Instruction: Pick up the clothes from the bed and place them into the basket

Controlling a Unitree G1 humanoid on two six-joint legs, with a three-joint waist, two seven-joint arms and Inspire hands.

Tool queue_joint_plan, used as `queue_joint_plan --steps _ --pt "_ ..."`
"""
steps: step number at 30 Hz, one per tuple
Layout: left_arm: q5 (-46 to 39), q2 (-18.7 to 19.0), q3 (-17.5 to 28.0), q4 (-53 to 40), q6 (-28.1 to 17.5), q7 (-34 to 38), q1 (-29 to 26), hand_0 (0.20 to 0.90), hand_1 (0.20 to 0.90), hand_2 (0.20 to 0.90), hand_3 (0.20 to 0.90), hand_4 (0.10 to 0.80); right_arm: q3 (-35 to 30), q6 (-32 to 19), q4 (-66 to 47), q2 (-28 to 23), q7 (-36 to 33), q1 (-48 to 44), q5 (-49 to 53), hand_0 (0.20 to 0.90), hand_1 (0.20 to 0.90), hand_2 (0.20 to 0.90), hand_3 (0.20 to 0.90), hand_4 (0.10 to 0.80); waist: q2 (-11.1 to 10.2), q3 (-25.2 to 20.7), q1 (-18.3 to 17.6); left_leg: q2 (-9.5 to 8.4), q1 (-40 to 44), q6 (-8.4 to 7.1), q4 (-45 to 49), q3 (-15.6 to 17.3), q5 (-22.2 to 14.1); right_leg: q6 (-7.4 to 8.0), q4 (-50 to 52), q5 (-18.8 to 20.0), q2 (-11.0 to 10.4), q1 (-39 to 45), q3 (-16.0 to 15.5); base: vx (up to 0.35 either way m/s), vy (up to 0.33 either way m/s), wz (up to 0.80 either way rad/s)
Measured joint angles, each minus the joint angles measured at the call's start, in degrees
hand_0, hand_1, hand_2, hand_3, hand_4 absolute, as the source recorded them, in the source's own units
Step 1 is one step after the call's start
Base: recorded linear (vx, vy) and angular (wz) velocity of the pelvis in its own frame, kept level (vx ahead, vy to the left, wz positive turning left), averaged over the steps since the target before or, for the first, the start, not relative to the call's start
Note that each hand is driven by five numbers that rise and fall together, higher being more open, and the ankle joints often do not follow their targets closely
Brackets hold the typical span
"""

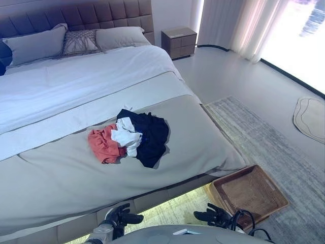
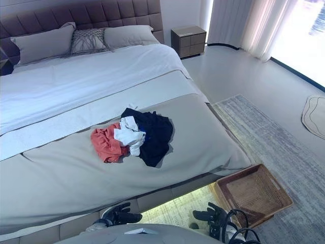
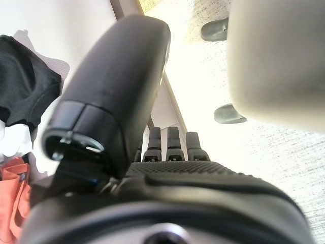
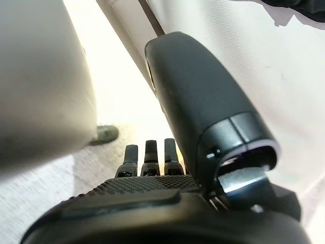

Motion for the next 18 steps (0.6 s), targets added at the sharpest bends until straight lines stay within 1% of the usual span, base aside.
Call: queue_joint_plan --steps 6,9,18 --pt "-0.23 -0.17 0.02 -0.07 0.00 -0.12 0.02 0.900 0.900 0.900 0.900 0.800 0.28 -0.93 -0.01 -0.13 -1.51 -0.22 -1.39 0.900 0.900 0.900 0.900 0.800 0.48 0.62 0.01 0.02 -0.02 0.00 0.00 0.01 0.00 0.00 -0.01 0.00 0.01 -0.03 0.01 0.000 0.000 0.00" --pt "-0.57 -0.18 0.03 -0.11 0.00 -1.52 -0.03 0.900 0.900 0.900 0.900 0.800 0.24 -0.92 0.01 -0.23 -1.99 -0.32 -1.37 0.900 0.900 0.900 0.900 0.800 0.67 0.95 0.00 0.03 -0.03 0.00 0.00 -0.01 0.00 0.01 -0.01 0.00 0.01 -0.02 0.01 0.000 0.000 0.00" --pt "-0.55 -0.21 0.06 -0.15 0.04 -1.63 -0.03 0.900 0.900 0.900 0.900 0.800 0.79 -0.73 0.13 -0.32 1.87 -1.37 -1.37 0.900 0.900 0.900 0.900 0.800 0.83 1.29 0.14 0.11 -0.03 -0.01 0.01 -0.18 0.01 0.01 -0.03 -0.01 0.02 0.10 -0.22 0.027 -0.016 0.01"
